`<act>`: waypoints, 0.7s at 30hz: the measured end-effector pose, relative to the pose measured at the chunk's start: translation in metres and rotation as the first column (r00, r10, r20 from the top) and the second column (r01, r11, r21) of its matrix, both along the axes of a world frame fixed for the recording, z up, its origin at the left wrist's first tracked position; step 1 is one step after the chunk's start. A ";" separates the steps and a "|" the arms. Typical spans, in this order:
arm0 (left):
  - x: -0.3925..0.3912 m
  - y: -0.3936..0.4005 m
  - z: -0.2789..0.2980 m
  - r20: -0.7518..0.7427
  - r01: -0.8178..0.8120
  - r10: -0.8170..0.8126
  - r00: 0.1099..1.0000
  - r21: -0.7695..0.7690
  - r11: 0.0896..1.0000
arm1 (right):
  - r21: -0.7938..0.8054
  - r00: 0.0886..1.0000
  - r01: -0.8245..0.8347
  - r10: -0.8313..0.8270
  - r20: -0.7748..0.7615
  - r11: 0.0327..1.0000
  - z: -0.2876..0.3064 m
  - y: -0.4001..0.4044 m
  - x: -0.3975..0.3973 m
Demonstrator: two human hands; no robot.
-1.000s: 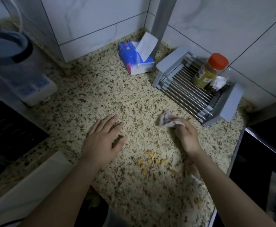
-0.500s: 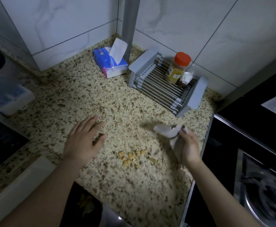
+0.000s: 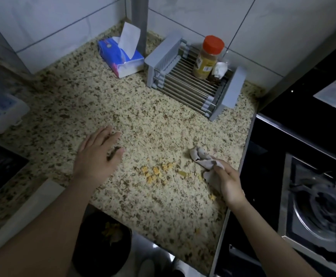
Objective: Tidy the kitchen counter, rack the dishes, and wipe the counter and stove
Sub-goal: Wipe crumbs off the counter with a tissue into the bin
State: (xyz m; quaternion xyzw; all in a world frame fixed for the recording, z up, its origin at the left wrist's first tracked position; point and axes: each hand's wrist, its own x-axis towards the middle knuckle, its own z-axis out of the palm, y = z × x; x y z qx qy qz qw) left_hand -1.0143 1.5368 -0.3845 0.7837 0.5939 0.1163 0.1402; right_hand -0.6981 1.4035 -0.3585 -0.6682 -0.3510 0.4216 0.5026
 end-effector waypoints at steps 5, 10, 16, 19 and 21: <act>0.000 0.002 0.000 0.003 0.025 -0.025 1.000 0.010 1.000 | 0.006 0.992 0.110 -0.110 0.063 0.994 -0.007 -0.016 -0.027; 0.002 0.001 0.003 0.002 0.025 -0.025 1.000 0.009 1.000 | -0.001 0.869 0.396 -0.374 0.322 0.918 -0.013 -0.016 -0.081; 0.002 0.001 0.003 0.000 0.037 -0.037 0.999 0.033 0.999 | -0.012 0.778 0.573 -0.539 0.323 0.819 -0.008 0.007 -0.121; 0.001 0.003 0.000 -0.016 0.038 -0.037 0.999 0.044 0.998 | -0.073 0.826 0.544 -0.518 0.223 0.836 -0.004 0.025 -0.143; 0.001 0.004 -0.001 -0.027 0.034 -0.033 0.999 0.039 0.999 | -0.130 0.884 0.468 -0.466 0.044 0.874 0.003 0.039 -0.154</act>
